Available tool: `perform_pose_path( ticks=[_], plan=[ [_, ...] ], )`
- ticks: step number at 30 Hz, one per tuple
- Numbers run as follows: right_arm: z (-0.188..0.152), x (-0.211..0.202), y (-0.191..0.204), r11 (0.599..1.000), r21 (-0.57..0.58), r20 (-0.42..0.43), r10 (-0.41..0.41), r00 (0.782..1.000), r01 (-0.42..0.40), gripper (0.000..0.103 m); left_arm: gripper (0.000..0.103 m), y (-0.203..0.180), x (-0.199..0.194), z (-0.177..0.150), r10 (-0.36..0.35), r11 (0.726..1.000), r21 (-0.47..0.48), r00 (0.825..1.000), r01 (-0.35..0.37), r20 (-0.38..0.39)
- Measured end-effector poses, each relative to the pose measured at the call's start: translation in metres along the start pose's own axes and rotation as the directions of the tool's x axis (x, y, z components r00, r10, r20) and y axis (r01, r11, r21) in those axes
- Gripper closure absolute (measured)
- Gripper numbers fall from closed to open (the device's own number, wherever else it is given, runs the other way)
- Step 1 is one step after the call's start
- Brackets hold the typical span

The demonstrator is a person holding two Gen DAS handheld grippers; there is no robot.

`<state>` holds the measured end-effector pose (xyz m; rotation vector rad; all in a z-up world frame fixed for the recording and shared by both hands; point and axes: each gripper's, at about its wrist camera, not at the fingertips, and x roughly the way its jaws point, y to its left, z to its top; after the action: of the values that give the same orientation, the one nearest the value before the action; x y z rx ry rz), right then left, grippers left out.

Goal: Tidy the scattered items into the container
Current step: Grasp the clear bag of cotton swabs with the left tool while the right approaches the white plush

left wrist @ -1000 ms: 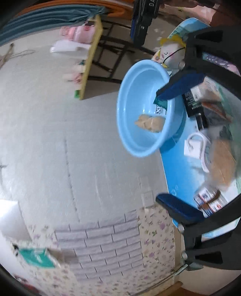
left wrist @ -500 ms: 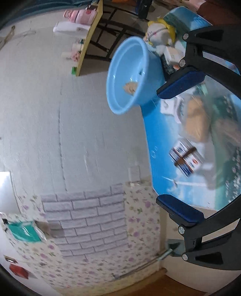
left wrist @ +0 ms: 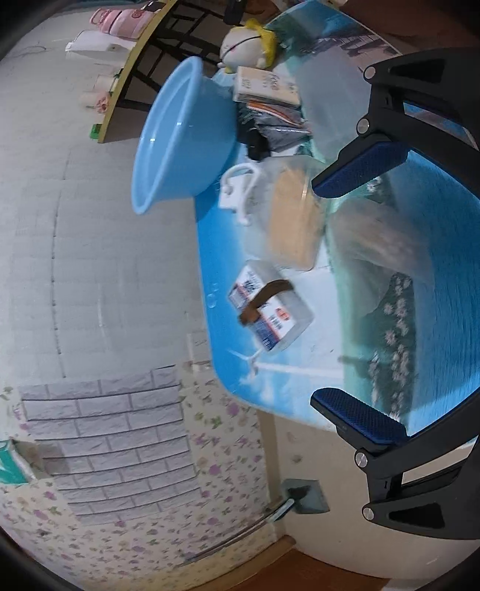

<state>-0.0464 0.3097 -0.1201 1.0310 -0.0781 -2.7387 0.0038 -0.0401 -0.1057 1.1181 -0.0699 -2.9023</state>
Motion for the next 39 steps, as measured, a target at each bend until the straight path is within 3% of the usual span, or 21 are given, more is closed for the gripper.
perform_pose_path(
  ticks=[16, 19, 29, 34, 36, 38, 39],
  plan=[
    [-0.01, 0.02, -0.015, 0.998, 0.046, -0.067, -0.044, 0.997, 0.047, 0.0, 0.0, -0.006, 0.029, -0.013, -0.077, 0.997, -0.016, 0.99, 0.075, -0.116],
    [-0.009, 0.027, -0.014, 0.997, 0.042, -0.081, -0.063, 0.995, 0.067, 0.0, 0.0, -0.007, 0.042, -0.018, -0.095, 0.995, -0.024, 0.979, 0.092, -0.181],
    [-0.012, 0.044, -0.023, 0.993, 0.095, -0.125, -0.061, 0.99, 0.073, 0.0, 0.0, -0.008, 0.037, -0.017, -0.087, 0.996, -0.023, 0.982, 0.085, -0.167],
    [-0.015, 0.044, -0.021, 0.993, 0.11, -0.143, -0.031, 0.989, 0.047, 0.021, 0.002, -0.006, 0.033, -0.017, -0.08, 0.997, -0.035, 0.984, 0.076, -0.159],
    [-0.016, 0.044, -0.02, 0.994, 0.105, -0.139, -0.014, 0.99, 0.029, 0.033, 0.013, -0.004, 0.033, -0.018, -0.084, 0.996, -0.044, 0.986, 0.079, -0.141],
    [-0.017, 0.042, -0.017, 0.995, 0.09, -0.131, -0.02, 0.991, 0.032, 0.036, 0.03, -0.002, 0.03, -0.017, -0.098, 0.994, -0.057, 0.987, 0.092, -0.126],
    [-0.017, 0.041, -0.017, 0.996, 0.085, -0.127, -0.024, 0.992, 0.035, 0.038, 0.033, -0.001, 0.029, -0.017, -0.096, 0.994, -0.065, 0.988, 0.088, -0.122]
  ],
)
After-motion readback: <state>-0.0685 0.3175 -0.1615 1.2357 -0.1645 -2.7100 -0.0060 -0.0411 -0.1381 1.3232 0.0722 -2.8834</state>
